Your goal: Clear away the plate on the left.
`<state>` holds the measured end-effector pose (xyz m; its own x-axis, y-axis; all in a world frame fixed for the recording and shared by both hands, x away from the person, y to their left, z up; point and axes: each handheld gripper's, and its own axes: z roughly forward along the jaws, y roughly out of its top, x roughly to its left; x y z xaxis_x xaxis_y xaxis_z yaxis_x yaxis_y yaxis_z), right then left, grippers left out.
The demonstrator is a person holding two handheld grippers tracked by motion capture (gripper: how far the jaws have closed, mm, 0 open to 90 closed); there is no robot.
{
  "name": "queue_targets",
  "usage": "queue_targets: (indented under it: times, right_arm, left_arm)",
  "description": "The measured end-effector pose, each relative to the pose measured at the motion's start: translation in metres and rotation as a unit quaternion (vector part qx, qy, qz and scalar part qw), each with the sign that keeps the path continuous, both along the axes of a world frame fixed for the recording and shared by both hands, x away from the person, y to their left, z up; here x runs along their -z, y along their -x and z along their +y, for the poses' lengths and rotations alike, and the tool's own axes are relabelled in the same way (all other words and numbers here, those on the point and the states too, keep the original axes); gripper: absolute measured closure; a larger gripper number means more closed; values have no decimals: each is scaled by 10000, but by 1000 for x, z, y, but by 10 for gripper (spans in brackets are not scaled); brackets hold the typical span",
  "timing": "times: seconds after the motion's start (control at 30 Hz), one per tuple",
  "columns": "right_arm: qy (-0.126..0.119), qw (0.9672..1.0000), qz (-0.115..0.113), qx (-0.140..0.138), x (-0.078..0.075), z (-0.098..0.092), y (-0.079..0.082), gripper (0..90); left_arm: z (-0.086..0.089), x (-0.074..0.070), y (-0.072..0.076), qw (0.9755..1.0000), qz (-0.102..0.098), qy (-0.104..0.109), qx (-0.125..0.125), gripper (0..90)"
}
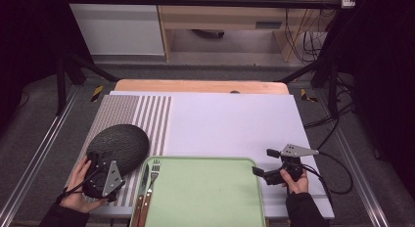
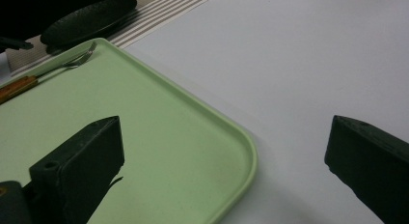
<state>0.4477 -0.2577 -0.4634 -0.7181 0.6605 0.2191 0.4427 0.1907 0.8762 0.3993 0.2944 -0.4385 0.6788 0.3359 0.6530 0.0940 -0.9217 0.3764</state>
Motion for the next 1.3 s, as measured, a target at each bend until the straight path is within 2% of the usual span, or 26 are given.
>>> queue_targets:
  times: [0.13, 0.2, 0.37, 0.53, 0.73, 0.8, 0.93, 1.07, 1.1, 1.23, 1.3]
  right_arm:
    - [-18, 10000, -11, 12, 0, 0, 0, 8]
    - [-5, 10000, -9, 5, 0, 0, 0, 7]
    - [-40, 10000, -31, 4, -1, -1, 0, 7]
    - [-37, 10000, -24, 9, -1, 0, 0, 7]
    - [-37, 10000, -36, 5, -1, -1, 1, 7]
    - [-36, 10000, -31, 9, -1, -1, 1, 7]
    - [-29, 10000, -35, 11, -1, -1, 1, 7]
    - [-8, 10000, -29, 14, 0, -1, 0, 7]
    - [-6, 10000, -20, 8, 0, -1, 0, 7]
    - [-14, 10000, -31, 21, 0, -1, 0, 7]
    - [-8, 10000, -31, 15, 0, -1, 0, 7]
  left_arm:
    - [2, 3, 0, 9995, -79, -282, -78, 0]
    - [3, 4, 0, 9994, -114, -314, -119, 0]
    - [5, 9, 2, 9981, -244, -554, -114, 5]
    - [8, 14, 0, 9964, -368, -727, -245, 16]
    - [7, 21, -1, 9946, -529, -882, -172, 59]
    - [6, 23, -1, 9933, -629, -962, -114, 75]
    - [4, 27, -1, 9911, -690, -1134, -73, 111]
    - [0, 33, -1, 9874, -795, -1370, 35, 167]
    - [0, 34, -1, 9857, -834, -1460, 72, 190]
    - [1, 37, -1, 9853, -852, -1477, 137, 267]
    - [1, 39, 0, 9836, -898, -1550, 202, 309]
